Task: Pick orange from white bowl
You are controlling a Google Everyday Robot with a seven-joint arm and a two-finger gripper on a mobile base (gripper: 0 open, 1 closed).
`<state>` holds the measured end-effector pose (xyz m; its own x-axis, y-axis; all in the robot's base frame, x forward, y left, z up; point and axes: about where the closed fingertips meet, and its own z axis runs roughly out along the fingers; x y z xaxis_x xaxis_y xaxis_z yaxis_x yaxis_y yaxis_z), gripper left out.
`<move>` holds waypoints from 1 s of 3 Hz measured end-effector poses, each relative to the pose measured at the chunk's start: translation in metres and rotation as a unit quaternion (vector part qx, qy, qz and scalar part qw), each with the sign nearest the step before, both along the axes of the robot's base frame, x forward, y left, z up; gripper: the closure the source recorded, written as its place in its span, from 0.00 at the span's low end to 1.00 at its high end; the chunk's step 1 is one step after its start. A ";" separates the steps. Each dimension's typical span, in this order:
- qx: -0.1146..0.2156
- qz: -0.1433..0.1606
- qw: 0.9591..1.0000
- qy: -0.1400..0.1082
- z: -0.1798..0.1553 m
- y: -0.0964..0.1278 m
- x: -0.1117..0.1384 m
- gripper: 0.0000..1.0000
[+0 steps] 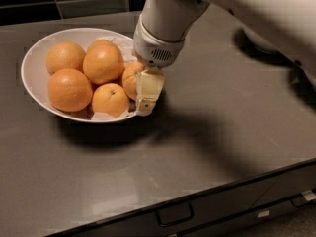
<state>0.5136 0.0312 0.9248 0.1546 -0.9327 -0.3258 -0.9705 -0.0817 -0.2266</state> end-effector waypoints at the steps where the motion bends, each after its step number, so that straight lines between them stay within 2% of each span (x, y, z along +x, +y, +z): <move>1: 0.000 0.004 1.000 0.006 -0.007 0.003 0.001 0.15; 2: -0.001 0.004 1.000 0.008 -0.008 0.003 0.001 0.17; 3: -0.006 -0.001 1.000 0.003 -0.004 0.001 0.001 0.24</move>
Offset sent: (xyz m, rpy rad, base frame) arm 0.0037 0.0036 -0.0173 -0.0017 0.0346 0.0110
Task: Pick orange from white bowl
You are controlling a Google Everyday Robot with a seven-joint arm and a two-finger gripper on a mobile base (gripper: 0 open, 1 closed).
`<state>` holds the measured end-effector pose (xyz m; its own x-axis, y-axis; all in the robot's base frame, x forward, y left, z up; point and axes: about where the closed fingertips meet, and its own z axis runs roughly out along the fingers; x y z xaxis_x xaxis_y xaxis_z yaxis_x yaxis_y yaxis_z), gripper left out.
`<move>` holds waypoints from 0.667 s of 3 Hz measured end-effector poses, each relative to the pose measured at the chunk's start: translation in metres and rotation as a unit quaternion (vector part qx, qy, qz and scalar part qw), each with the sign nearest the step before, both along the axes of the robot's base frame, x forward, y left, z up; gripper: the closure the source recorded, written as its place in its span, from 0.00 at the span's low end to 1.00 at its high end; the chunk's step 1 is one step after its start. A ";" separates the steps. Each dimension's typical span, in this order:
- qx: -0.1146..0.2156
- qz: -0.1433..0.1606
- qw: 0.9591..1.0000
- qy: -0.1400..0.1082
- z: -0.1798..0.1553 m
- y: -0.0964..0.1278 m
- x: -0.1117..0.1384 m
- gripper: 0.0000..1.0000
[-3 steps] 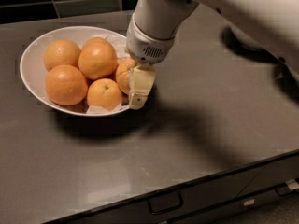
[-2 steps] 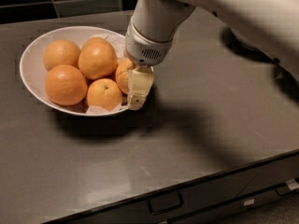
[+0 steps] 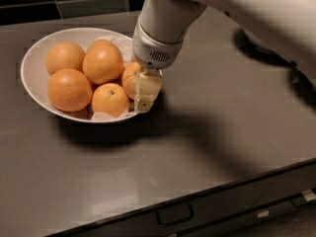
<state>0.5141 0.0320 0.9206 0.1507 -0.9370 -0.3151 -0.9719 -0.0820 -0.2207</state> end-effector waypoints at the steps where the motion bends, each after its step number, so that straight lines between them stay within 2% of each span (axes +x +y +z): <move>1: -0.001 -0.001 1.000 0.000 -0.001 0.000 0.000 0.25; 2: -0.004 -0.002 1.000 -0.001 -0.002 0.000 0.000 0.36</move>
Offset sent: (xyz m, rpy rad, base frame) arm 0.0023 -0.0007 -0.0094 -0.0061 0.0122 -0.0066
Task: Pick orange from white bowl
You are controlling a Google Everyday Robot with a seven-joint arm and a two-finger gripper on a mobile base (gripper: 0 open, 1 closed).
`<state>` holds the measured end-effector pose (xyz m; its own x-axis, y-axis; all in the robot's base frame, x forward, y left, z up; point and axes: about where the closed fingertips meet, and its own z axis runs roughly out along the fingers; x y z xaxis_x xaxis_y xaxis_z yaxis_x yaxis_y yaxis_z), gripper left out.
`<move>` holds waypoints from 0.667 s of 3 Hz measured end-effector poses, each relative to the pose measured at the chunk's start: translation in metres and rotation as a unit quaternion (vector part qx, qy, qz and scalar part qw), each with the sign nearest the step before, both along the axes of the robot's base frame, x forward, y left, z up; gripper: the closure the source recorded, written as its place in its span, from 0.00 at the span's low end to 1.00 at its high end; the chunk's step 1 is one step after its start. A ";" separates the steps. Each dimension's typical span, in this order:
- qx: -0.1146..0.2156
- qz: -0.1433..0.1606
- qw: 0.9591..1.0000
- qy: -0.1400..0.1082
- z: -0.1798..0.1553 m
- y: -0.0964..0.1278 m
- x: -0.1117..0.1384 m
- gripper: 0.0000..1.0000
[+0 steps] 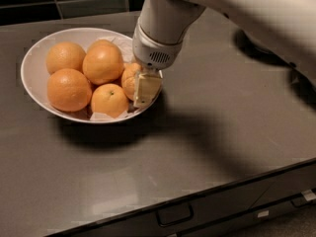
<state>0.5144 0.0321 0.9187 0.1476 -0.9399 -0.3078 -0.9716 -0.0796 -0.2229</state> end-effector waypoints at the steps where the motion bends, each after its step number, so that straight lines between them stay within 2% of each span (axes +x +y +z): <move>1: -0.003 0.000 1.000 0.001 -0.002 0.000 0.000 0.35; 2: -0.015 -0.003 1.000 0.001 -0.004 0.000 -0.001 0.35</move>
Offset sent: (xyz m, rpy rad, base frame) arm 0.0004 -0.0001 -0.0088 -0.0622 0.0069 -0.0132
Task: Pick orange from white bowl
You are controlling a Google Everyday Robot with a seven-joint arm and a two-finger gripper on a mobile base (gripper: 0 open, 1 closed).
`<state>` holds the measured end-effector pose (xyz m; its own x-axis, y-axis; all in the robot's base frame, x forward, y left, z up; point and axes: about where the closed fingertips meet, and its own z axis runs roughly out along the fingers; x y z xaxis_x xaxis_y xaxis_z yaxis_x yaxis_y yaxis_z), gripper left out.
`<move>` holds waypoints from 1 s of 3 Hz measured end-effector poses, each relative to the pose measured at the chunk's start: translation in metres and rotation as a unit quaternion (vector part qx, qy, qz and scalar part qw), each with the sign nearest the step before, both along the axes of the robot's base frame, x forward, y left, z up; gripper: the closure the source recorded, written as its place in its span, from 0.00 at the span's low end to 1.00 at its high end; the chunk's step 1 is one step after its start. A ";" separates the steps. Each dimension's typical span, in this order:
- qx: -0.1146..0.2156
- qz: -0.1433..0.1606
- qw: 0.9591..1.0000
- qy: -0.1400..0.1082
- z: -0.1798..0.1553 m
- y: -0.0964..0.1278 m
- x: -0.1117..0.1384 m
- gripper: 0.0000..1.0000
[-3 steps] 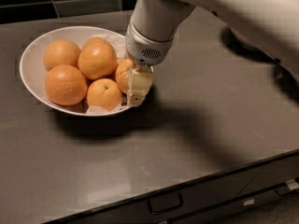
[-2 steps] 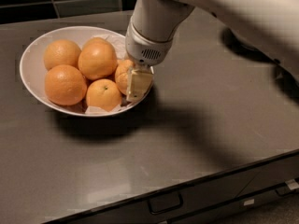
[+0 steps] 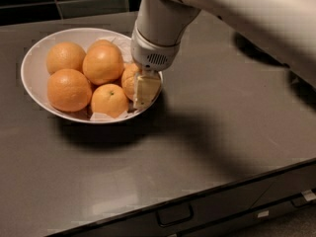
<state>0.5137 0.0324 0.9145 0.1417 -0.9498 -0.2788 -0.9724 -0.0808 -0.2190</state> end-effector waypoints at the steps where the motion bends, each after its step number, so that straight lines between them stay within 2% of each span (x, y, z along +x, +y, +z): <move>1: -0.007 -0.005 1.000 -0.001 -0.002 -0.001 0.000 0.36; 2: -0.006 -0.011 1.000 -0.005 0.000 -0.002 -0.001 0.55; 3: -0.006 -0.011 1.000 -0.005 0.000 -0.002 -0.001 0.78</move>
Offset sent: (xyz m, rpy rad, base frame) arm -0.0005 -0.0039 0.0018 -0.0078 -0.0182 -0.0397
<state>0.5126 0.0304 0.9145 0.1240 -0.9560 -0.2659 -0.9716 -0.0626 -0.2281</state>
